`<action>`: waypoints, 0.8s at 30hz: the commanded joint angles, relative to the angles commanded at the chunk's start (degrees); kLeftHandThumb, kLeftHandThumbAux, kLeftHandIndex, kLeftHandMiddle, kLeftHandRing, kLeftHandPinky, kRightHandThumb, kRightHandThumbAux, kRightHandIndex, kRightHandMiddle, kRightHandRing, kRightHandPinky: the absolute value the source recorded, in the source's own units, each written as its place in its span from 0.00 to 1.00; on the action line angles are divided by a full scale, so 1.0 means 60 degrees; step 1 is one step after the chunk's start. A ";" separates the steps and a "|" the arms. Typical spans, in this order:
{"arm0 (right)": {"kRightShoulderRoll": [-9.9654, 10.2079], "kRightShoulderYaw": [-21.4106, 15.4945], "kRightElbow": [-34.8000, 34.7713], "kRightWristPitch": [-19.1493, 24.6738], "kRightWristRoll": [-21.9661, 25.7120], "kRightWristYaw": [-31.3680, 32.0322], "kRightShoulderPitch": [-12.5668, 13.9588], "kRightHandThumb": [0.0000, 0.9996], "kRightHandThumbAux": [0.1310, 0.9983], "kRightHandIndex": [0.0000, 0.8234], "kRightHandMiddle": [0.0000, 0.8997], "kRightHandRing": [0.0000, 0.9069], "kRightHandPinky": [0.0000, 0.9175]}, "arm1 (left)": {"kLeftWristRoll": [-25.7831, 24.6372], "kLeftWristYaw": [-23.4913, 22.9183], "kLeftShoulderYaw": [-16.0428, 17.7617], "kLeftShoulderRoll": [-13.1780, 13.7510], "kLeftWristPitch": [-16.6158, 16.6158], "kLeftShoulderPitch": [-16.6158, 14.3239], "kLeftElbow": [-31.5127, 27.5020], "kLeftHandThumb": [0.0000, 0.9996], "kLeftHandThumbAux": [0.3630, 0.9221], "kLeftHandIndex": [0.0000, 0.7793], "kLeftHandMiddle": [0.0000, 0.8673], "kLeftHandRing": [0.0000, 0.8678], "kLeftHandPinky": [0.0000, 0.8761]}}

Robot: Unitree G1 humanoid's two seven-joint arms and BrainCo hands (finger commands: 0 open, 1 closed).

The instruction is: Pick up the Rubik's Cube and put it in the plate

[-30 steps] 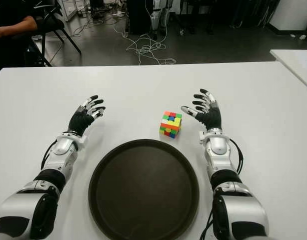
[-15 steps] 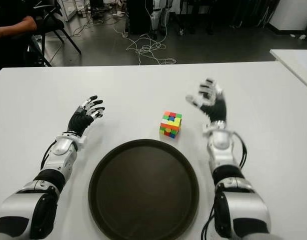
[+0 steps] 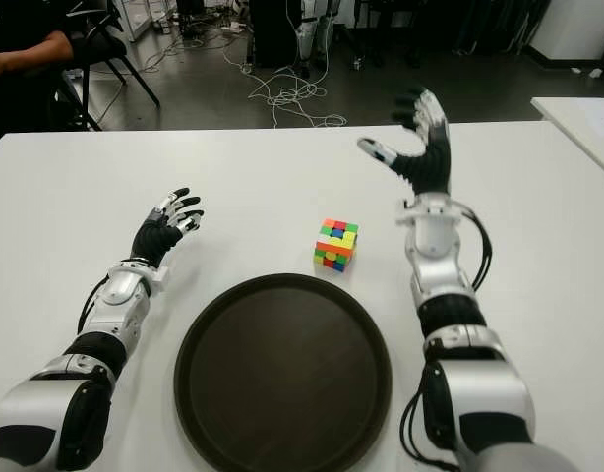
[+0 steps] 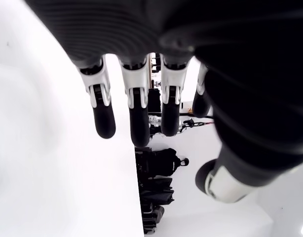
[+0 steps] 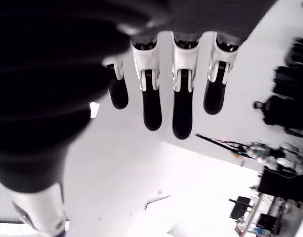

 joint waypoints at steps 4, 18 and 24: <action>-0.0064 0.0200 -0.0058 -0.0280 -0.0307 -0.0241 -0.0048 0.00 0.74 0.26 0.32 0.35 0.37 | 0.0018 0.0013 -0.0024 0.0030 0.0014 -0.0007 0.0014 0.22 0.66 0.14 0.22 0.23 0.23; -0.1269 0.1763 -0.1398 0.1234 -0.2422 0.0574 0.0289 0.00 0.75 0.25 0.28 0.30 0.29 | -0.0022 0.0034 -0.0038 0.0014 -0.0036 0.0024 -0.0047 0.24 0.67 0.14 0.23 0.24 0.25; -0.2226 0.2843 -0.2353 0.1818 -0.3479 0.2207 0.0429 0.00 0.73 0.23 0.25 0.27 0.22 | -0.0014 0.0064 -0.0039 0.0023 -0.0015 0.0024 -0.0018 0.25 0.66 0.14 0.23 0.24 0.25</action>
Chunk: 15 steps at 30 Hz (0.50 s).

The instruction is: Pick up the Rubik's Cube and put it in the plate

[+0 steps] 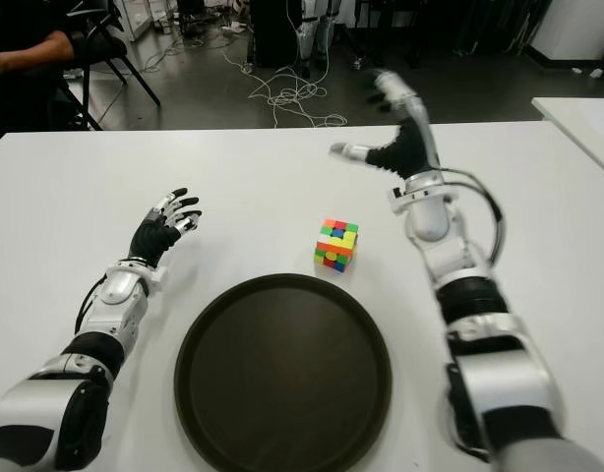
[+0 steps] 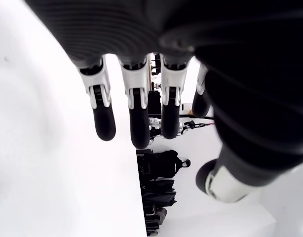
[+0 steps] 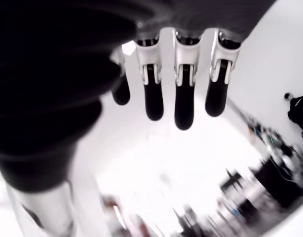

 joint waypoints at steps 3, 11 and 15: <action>-0.0184 0.0289 -0.0300 0.0194 -0.0198 0.0471 0.0058 0.00 0.73 0.23 0.26 0.27 0.21 | 0.0007 0.0002 -0.0007 0.0005 0.0010 -0.0004 0.0004 0.25 0.65 0.14 0.23 0.24 0.24; -0.0944 0.1301 -0.1777 0.1719 -0.0930 0.3468 -0.0037 0.00 0.72 0.22 0.24 0.25 0.20 | 0.0069 0.0018 -0.0060 0.0040 0.0034 -0.0018 0.0022 0.25 0.66 0.14 0.23 0.24 0.23; -0.1082 0.1333 -0.2597 0.2240 -0.1092 0.3942 0.0158 0.00 0.71 0.19 0.22 0.22 0.18 | 0.0104 0.0048 -0.0077 0.0052 0.0012 -0.0016 0.0044 0.24 0.65 0.14 0.23 0.23 0.23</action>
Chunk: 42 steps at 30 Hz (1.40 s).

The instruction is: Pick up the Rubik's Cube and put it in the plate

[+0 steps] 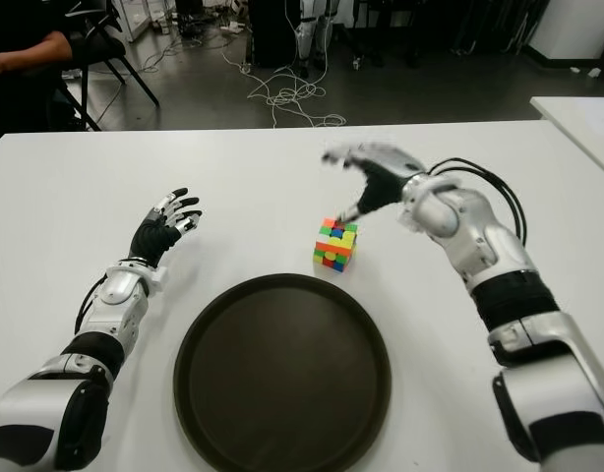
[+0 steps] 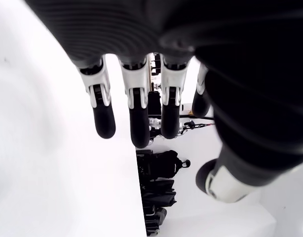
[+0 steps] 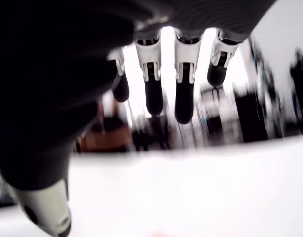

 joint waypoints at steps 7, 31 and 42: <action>-0.0089 -0.0099 -0.0642 0.0002 0.0153 0.0014 0.0271 0.00 0.73 0.19 0.23 0.23 0.16 | 0.0006 0.0017 0.0003 0.0024 0.0044 -0.0031 0.0036 0.23 0.64 0.13 0.22 0.23 0.21; -0.0215 -0.0114 -0.1424 0.0517 0.0137 0.0296 0.0511 0.00 0.77 0.24 0.30 0.28 0.21 | 0.0032 0.0090 -0.0014 -0.0001 0.0005 -0.0051 0.0081 0.22 0.63 0.14 0.23 0.23 0.21; -0.0032 0.0090 -0.0616 0.0539 -0.0012 -0.0100 0.0310 0.00 0.76 0.26 0.30 0.29 0.24 | 0.0101 0.0137 -0.0070 0.0000 -0.0034 -0.0056 0.0105 0.21 0.63 0.13 0.23 0.24 0.21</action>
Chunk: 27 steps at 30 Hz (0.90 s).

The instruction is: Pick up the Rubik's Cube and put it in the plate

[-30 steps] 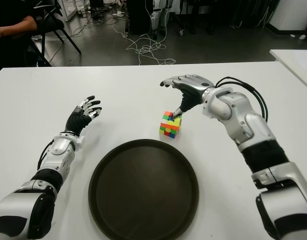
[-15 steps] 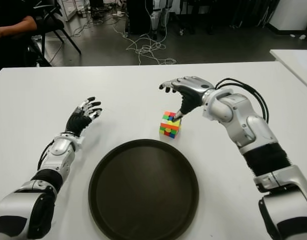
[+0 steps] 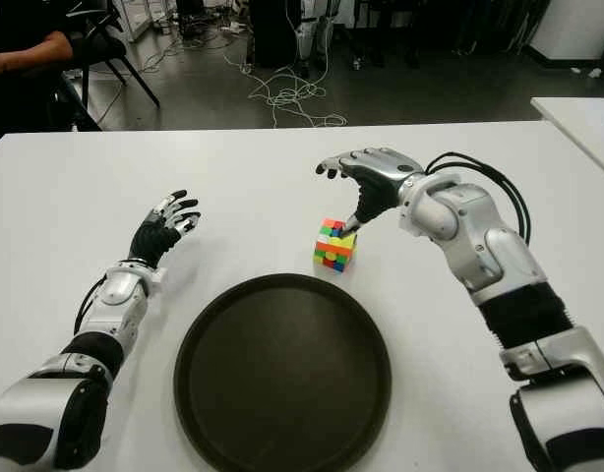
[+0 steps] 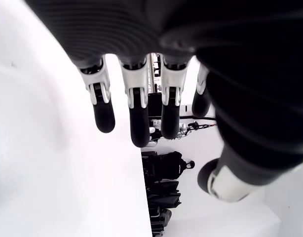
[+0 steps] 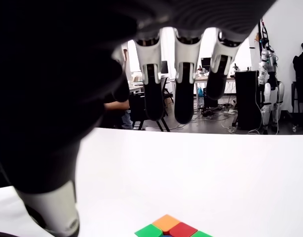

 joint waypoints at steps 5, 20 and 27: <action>0.0150 0.0173 0.0810 -0.0165 -0.0122 -0.0261 -0.0278 0.00 0.74 0.25 0.27 0.27 0.22 | -0.0029 -0.0048 0.0023 -0.0030 -0.0016 0.0013 -0.0027 0.22 0.66 0.13 0.23 0.23 0.21; 0.0356 0.0482 0.1756 0.0233 -0.0479 -0.0323 -0.0754 0.00 0.74 0.16 0.18 0.19 0.17 | -0.0058 -0.0033 0.0064 -0.0066 0.0086 -0.0018 -0.0009 0.22 0.66 0.13 0.23 0.23 0.20; 0.0378 0.0556 0.1749 0.0412 -0.0561 -0.0339 -0.0798 0.00 0.77 0.11 0.12 0.13 0.12 | -0.0037 -0.0009 0.0054 -0.0060 0.0079 -0.0021 -0.0006 0.22 0.66 0.13 0.22 0.23 0.20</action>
